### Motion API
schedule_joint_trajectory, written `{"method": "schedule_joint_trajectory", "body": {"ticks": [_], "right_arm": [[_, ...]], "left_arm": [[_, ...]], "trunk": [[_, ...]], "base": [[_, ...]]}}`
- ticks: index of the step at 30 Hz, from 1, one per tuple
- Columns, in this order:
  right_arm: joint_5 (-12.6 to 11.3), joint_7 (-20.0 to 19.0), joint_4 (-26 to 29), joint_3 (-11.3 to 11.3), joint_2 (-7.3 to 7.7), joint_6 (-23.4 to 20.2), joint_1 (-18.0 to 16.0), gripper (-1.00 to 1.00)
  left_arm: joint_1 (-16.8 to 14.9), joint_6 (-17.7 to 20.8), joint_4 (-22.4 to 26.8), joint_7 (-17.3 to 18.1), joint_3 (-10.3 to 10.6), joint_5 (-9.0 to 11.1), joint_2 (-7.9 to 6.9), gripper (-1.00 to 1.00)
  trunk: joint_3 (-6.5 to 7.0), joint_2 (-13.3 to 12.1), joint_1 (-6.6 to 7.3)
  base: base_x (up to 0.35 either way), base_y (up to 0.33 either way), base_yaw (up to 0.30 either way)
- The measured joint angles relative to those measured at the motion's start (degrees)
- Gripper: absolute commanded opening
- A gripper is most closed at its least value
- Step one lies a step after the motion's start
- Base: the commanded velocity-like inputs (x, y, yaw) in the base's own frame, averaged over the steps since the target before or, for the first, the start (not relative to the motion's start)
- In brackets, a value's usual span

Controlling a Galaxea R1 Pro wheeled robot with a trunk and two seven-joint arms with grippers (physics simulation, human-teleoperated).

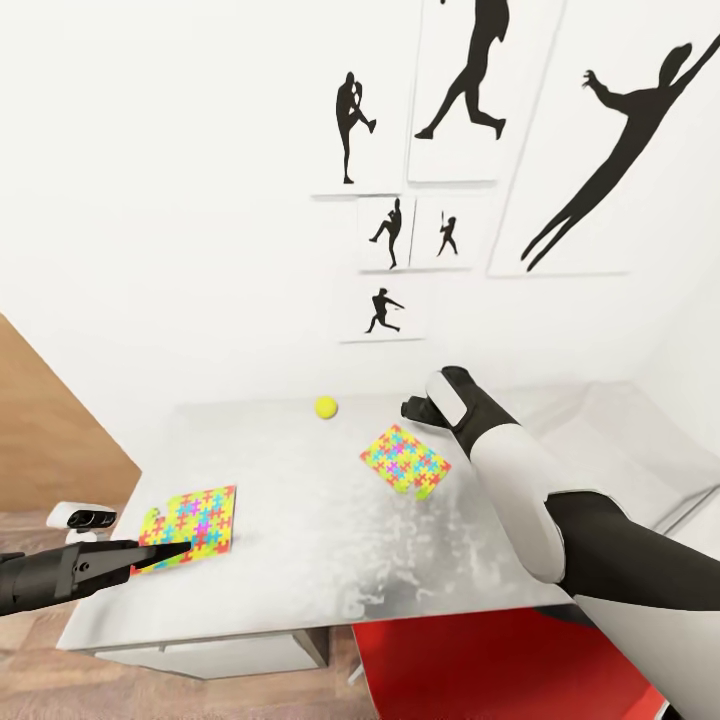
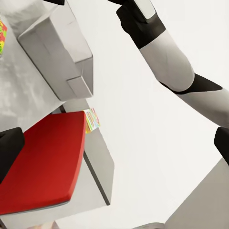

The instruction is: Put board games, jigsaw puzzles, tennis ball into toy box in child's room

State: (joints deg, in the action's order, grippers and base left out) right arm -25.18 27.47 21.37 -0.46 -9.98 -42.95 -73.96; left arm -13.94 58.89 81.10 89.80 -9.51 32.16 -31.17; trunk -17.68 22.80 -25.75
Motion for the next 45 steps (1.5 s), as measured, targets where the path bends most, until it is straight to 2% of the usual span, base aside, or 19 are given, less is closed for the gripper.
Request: {"method": "schedule_joint_trajectory", "body": {"ticks": [45], "right_arm": [[0.00,0.00,0.17,0.06,0.00,0.16,0.03,1.00]], "left_arm": [[0.00,-0.09,0.00,0.00,0.00,-0.02,0.00,1.00]], "trunk": [[-4.16,0.01,0.00]], "base": [[0.000,0.006,0.000]]}}
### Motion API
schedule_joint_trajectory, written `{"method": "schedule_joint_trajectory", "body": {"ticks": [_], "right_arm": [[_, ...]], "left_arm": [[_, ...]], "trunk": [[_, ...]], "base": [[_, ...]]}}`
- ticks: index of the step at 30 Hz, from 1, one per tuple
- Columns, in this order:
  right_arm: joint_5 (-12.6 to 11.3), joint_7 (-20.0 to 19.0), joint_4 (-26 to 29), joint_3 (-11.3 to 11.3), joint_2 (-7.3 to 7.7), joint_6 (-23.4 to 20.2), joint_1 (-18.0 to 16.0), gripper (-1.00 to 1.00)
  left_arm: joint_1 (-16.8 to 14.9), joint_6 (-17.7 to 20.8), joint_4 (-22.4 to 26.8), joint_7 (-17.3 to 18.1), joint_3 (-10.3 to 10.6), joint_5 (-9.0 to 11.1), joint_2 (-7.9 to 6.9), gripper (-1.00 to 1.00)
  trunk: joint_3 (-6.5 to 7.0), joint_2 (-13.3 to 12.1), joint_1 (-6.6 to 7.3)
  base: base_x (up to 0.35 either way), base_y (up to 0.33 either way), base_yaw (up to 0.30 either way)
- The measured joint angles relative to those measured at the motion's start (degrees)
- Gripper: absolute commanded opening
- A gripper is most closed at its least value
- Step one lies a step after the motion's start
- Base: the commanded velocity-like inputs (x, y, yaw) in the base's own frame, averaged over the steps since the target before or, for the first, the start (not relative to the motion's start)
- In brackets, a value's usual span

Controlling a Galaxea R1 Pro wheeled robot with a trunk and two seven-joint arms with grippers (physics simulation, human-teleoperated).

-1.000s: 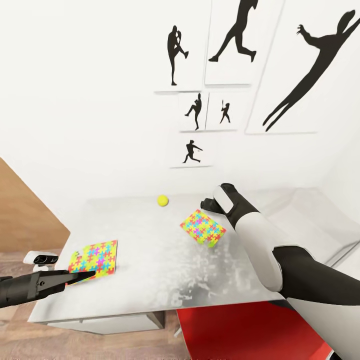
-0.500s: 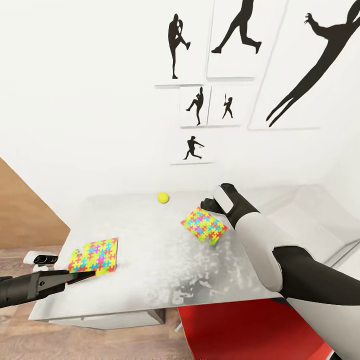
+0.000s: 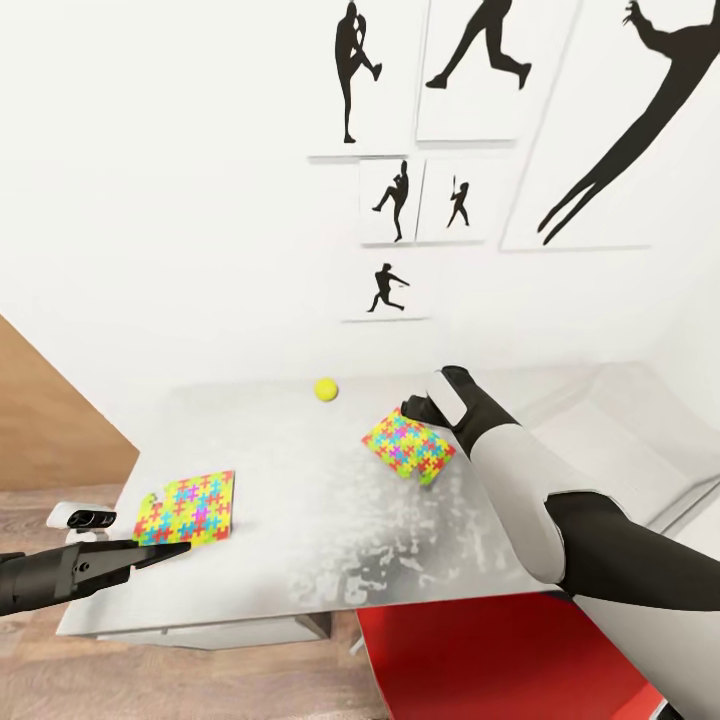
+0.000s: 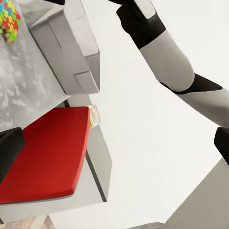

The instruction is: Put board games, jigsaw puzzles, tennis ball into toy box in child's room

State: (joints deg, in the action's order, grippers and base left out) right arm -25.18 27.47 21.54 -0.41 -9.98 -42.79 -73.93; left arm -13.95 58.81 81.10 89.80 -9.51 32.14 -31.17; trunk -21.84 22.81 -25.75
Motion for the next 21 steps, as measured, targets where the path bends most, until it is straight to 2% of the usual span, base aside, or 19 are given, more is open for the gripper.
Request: {"method": "schedule_joint_trajectory", "body": {"ticks": [9,21], "right_arm": [[-0.21,-0.09,7.26,0.01,0.00,-1.87,-0.35,1.00],[-0.30,-0.11,9.10,0.01,0.00,-3.56,-1.58,1.00]], "left_arm": [[0.00,0.00,0.00,0.00,0.00,0.02,0.00,1.00],[0.00,0.00,0.00,0.00,0.10,-0.04,0.07,1.00]], "trunk": [[-0.83,0.00,0.00],[-1.94,0.00,0.00]], "base": [[0.000,0.000,0.000],[0.000,0.000,0.000]]}}
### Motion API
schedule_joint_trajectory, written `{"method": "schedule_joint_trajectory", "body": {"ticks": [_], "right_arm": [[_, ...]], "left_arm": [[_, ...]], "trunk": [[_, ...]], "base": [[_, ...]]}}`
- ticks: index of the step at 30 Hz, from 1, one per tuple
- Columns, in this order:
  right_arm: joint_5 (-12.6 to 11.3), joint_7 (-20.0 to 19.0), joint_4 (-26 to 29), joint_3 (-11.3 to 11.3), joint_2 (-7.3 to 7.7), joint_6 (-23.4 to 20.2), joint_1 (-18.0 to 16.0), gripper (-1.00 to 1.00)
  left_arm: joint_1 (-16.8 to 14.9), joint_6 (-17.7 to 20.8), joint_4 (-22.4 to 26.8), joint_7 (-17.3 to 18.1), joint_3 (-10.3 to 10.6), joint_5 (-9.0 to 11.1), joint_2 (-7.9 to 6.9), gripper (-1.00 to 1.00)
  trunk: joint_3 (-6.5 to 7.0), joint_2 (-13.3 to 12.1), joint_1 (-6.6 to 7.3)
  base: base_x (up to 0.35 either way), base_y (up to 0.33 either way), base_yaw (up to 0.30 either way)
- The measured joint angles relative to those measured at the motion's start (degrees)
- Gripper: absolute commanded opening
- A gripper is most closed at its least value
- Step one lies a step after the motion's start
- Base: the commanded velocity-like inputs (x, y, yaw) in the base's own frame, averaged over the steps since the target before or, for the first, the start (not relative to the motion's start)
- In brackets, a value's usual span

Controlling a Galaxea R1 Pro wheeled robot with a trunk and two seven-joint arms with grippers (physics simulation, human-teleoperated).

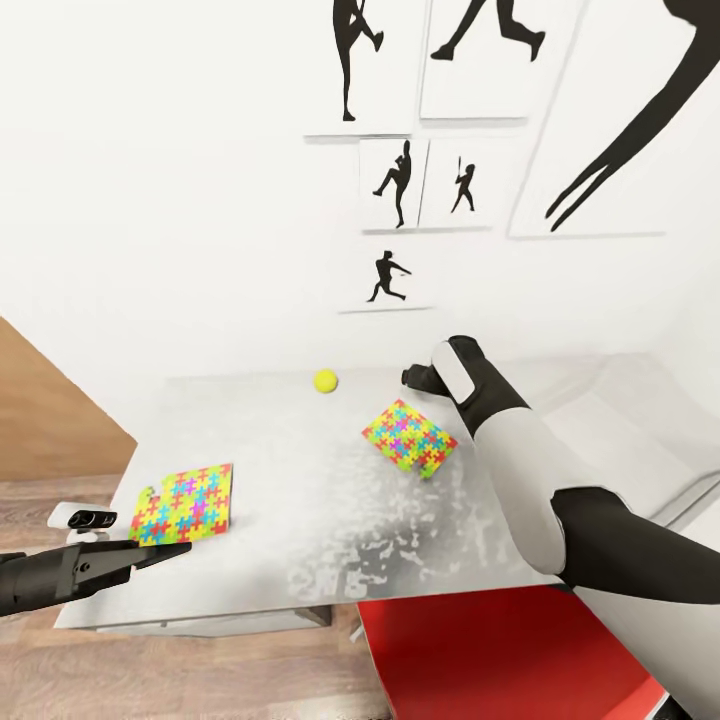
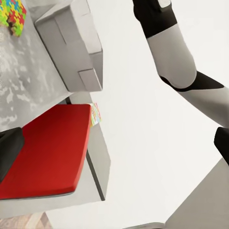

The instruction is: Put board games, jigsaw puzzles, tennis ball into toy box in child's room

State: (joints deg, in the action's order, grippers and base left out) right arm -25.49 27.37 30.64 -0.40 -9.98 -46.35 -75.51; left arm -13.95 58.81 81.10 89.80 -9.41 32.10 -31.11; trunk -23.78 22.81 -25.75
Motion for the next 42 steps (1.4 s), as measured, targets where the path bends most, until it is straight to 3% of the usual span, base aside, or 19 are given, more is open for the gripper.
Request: {"method": "schedule_joint_trajectory", "body": {"ticks": [42], "right_arm": [[0.18,0.00,0.08,-0.01,0.00,-0.02,-0.02,1.00]], "left_arm": [[0.00,-0.05,0.00,0.00,0.05,-0.03,0.02,1.00]], "trunk": [[-3.89,0.00,0.00]], "base": [[0.000,0.065,0.000]]}}
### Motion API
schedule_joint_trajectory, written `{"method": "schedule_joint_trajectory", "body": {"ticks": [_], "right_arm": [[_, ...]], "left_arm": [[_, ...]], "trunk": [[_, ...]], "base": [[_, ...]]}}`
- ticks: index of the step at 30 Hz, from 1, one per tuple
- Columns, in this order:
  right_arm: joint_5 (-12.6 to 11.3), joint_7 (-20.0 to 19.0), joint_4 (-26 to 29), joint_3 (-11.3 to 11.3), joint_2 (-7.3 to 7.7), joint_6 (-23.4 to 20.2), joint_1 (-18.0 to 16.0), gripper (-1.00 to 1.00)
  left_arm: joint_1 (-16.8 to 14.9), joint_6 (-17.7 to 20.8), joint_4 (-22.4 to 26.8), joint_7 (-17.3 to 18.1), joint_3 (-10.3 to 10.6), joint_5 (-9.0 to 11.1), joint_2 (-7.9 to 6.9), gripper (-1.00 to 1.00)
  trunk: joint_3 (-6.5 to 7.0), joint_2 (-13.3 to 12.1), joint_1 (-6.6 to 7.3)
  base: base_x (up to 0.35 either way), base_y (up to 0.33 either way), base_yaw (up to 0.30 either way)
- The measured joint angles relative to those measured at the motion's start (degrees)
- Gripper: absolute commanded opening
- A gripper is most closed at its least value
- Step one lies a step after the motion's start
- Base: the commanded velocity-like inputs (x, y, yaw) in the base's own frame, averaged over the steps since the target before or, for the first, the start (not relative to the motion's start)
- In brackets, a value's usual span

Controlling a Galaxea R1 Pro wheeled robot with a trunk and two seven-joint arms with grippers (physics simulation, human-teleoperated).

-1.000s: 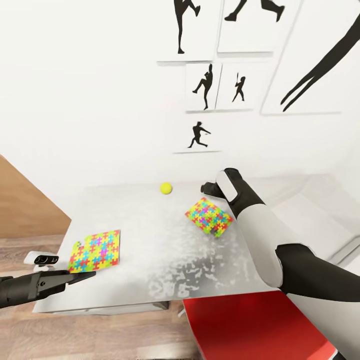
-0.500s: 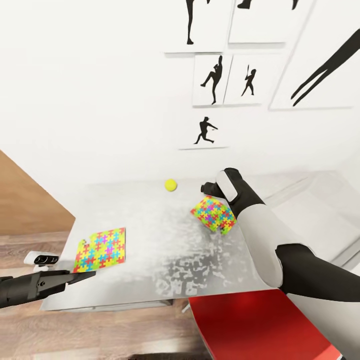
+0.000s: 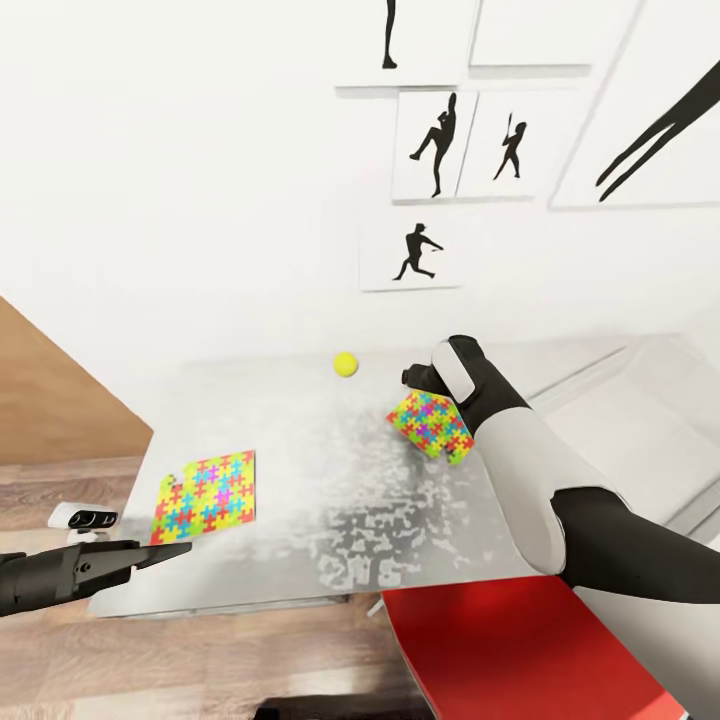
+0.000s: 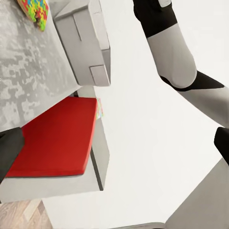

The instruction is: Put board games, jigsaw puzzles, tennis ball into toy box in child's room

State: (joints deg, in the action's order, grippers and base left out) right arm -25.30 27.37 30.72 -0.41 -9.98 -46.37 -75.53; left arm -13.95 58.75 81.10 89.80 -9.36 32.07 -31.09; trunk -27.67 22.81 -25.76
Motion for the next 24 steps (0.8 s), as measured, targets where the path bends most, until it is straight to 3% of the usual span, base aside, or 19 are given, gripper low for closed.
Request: {"method": "schedule_joint_trajectory", "body": {"ticks": [24], "right_arm": [[0.16,0.08,0.07,0.01,0.00,-0.43,-3.81,1.00]], "left_arm": [[0.00,-0.12,0.00,0.00,0.03,-0.26,0.00,1.00]], "trunk": [[-2.22,0.00,0.00]], "base": [[0.000,0.001,0.000]]}}
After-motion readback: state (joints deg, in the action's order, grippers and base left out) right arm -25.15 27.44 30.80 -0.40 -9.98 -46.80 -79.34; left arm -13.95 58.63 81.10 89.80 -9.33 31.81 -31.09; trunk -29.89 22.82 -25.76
